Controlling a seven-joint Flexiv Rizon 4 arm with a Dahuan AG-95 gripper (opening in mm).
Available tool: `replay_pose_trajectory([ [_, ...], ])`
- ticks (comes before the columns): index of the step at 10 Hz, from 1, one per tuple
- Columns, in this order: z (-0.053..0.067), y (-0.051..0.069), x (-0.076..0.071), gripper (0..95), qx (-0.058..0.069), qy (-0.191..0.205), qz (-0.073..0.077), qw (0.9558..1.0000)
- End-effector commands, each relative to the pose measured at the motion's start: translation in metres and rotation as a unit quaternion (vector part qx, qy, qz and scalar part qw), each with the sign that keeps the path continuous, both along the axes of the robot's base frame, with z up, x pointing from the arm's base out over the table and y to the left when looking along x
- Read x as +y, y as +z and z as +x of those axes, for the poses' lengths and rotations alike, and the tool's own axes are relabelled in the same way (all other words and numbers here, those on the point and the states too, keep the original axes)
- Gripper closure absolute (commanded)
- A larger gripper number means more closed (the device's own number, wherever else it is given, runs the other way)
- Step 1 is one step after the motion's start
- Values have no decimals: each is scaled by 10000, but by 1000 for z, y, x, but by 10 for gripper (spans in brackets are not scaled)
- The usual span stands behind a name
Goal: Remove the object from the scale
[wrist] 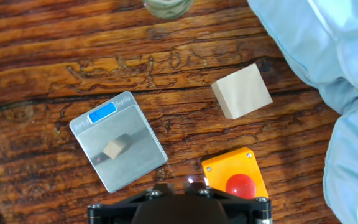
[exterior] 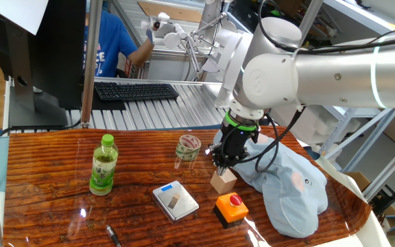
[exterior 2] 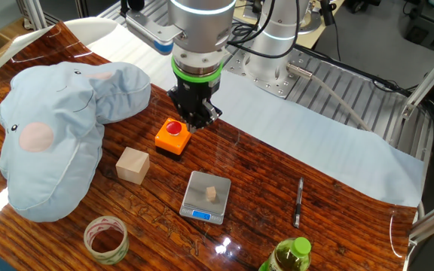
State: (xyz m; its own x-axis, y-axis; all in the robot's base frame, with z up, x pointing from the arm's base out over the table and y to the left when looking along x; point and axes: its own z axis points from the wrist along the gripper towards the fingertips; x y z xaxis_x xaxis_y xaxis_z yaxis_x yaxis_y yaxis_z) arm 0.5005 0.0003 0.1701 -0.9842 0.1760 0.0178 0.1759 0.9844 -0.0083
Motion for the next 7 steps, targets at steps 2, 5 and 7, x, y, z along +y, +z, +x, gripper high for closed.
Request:
replay_pose_trajectory([
  [2, 3, -10, 3, 950, -23, -1131, -48, 9936],
  [5, 5, -18, 7, 950, 20, -1706, 210, 9851],
  [7, 5, -19, 14, 950, 20, -1779, 193, 9839],
])
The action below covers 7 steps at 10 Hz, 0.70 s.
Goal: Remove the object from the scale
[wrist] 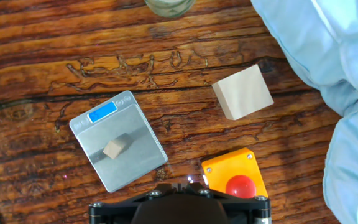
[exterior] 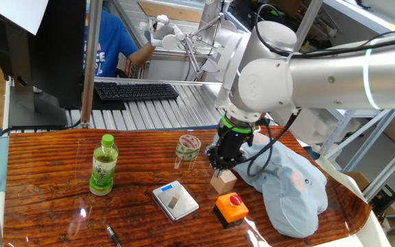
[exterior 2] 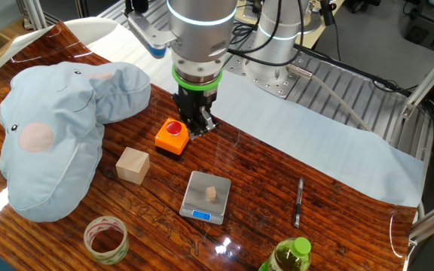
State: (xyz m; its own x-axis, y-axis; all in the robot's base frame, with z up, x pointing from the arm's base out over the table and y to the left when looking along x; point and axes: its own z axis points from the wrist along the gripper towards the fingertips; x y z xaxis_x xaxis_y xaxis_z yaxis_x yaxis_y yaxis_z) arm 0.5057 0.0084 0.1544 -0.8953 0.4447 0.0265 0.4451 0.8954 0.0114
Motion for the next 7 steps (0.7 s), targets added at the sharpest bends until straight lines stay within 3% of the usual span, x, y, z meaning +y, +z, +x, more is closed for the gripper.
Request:
replay_pose_trajectory([
  [1, 0, -4, 10, 950, 33, -494, 110, 9987],
  [2, -1, -4, 17, 950, 58, -644, 203, 9977],
  [7, -10, 3, 51, 950, 147, -900, 284, 9954],
])
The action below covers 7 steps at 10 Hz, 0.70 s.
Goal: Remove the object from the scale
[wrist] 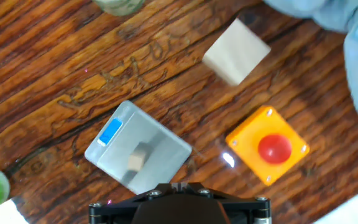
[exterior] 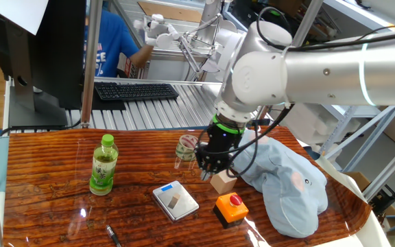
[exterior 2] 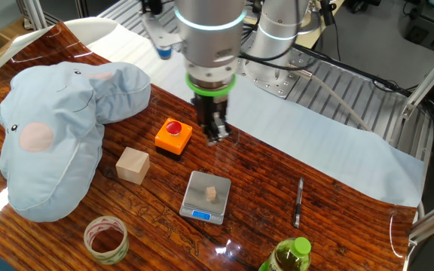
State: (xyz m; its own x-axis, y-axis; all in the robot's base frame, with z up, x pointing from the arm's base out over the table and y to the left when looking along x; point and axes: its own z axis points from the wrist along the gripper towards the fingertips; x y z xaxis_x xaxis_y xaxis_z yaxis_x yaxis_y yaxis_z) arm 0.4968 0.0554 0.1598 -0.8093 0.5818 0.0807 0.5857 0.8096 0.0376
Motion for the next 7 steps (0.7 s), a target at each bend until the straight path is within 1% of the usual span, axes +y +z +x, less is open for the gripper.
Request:
replay_pose_trajectory([
  [1, -1, -9, 11, 950, -11, -191, 46, 9998],
  [3, 0, -21, 17, 950, -22, -288, 32, 9996],
  [4, 2, -31, 19, 950, -89, -310, 22, 9995],
  [6, 7, -42, 21, 950, -195, -390, 21, 9990],
  [7, 14, -45, 22, 950, -224, -428, 15, 9988],
])
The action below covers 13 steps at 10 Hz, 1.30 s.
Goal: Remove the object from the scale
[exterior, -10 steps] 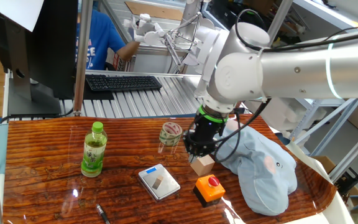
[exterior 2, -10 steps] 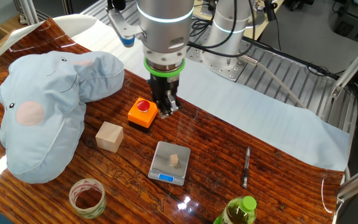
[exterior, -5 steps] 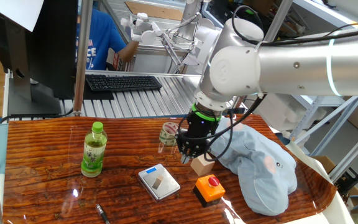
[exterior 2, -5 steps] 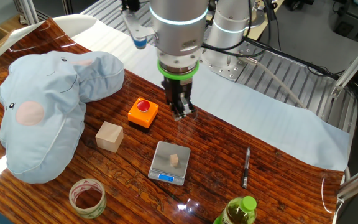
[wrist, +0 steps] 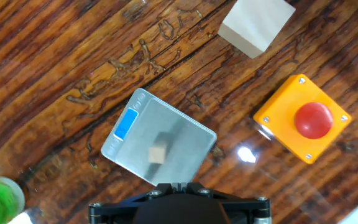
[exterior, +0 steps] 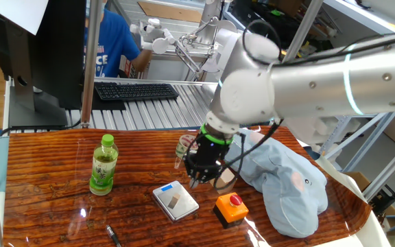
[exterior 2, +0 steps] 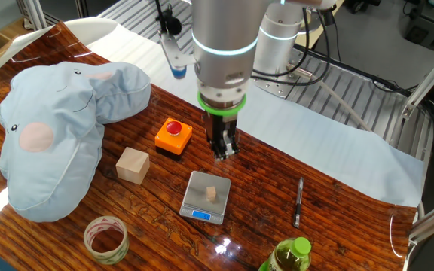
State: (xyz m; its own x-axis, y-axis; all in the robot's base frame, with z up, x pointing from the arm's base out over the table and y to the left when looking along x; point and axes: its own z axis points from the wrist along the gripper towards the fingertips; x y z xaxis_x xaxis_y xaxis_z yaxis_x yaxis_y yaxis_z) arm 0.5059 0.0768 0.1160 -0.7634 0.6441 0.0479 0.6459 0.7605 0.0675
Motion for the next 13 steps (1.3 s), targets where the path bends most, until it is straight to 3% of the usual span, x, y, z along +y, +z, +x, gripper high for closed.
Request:
replay_pose_trajectory([
  [1, 9, -2, 1, 950, 2, -31, 10, 10000],
  [3, 21, -6, 5, 950, 8, -74, 23, 10000],
  [7, 48, -22, 19, 950, -11, -206, -98, 9997],
  [10, 59, -33, 17, 950, 36, -321, -192, 9993],
  [12, 60, -34, 16, 950, 63, -274, -325, 9991],
  [13, 60, -34, 16, 950, 56, -205, -467, 9987],
])
